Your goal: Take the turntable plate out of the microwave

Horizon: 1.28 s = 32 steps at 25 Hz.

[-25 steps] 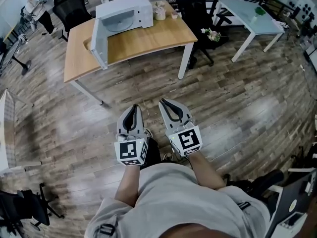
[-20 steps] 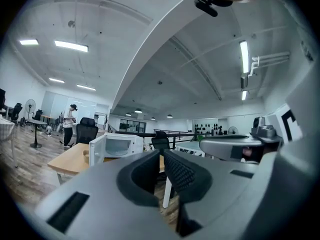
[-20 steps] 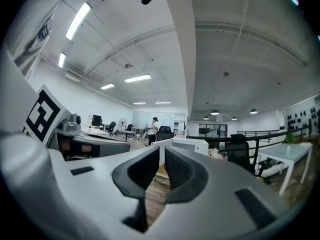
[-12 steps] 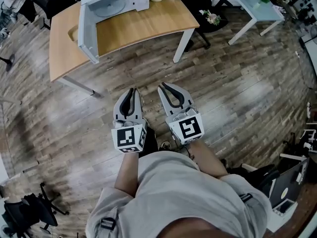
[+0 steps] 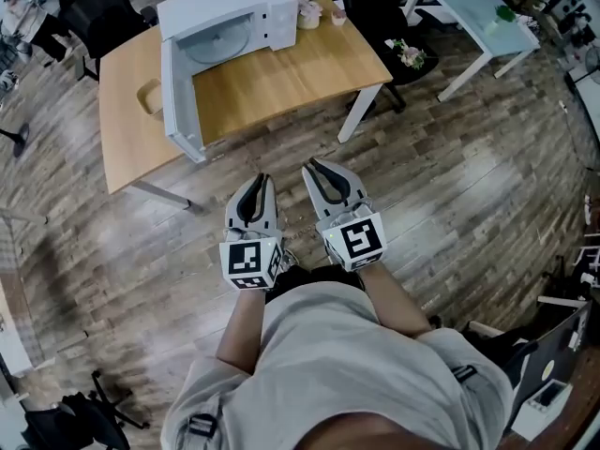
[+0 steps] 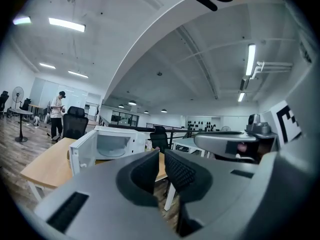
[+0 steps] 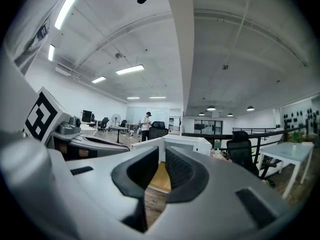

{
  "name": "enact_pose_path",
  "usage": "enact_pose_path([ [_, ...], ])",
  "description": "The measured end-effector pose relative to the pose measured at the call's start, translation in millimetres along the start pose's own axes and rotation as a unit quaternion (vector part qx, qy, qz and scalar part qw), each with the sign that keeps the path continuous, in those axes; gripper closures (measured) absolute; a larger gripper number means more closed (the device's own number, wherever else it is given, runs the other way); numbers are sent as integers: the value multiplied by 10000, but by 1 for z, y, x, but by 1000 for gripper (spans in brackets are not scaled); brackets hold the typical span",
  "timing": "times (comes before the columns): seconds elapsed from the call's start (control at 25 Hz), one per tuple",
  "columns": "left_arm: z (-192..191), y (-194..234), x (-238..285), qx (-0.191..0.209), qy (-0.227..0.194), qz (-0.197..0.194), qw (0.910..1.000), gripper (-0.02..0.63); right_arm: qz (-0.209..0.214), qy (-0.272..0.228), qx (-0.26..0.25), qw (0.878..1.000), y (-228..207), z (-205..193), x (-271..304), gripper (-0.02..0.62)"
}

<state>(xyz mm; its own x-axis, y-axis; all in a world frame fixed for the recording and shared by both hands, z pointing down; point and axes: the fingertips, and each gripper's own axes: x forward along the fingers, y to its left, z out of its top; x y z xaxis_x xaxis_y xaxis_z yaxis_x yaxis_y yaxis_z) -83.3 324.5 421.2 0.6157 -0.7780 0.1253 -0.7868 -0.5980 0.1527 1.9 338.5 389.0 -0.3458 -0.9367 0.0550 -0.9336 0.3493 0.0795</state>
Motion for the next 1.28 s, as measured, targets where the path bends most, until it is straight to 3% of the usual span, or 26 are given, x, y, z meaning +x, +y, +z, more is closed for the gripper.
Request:
enact_pose_path([
  [0.32, -7, 17, 28, -137, 189, -109, 9997, 560, -52, 261, 89, 9996, -15, -18, 29, 546],
  [0.6, -13, 42, 68, -170, 334, 45, 9993, 560, 115, 369, 302, 9988, -39, -39, 77, 546],
  [0.8, -3, 56, 123, 95, 432, 21, 9990, 560, 249, 258, 346, 9988, -72, -38, 127, 541],
  [1.28, 11, 94, 247, -73, 757, 381, 9964, 560, 727, 291, 570, 9953, -166, -47, 228, 537],
])
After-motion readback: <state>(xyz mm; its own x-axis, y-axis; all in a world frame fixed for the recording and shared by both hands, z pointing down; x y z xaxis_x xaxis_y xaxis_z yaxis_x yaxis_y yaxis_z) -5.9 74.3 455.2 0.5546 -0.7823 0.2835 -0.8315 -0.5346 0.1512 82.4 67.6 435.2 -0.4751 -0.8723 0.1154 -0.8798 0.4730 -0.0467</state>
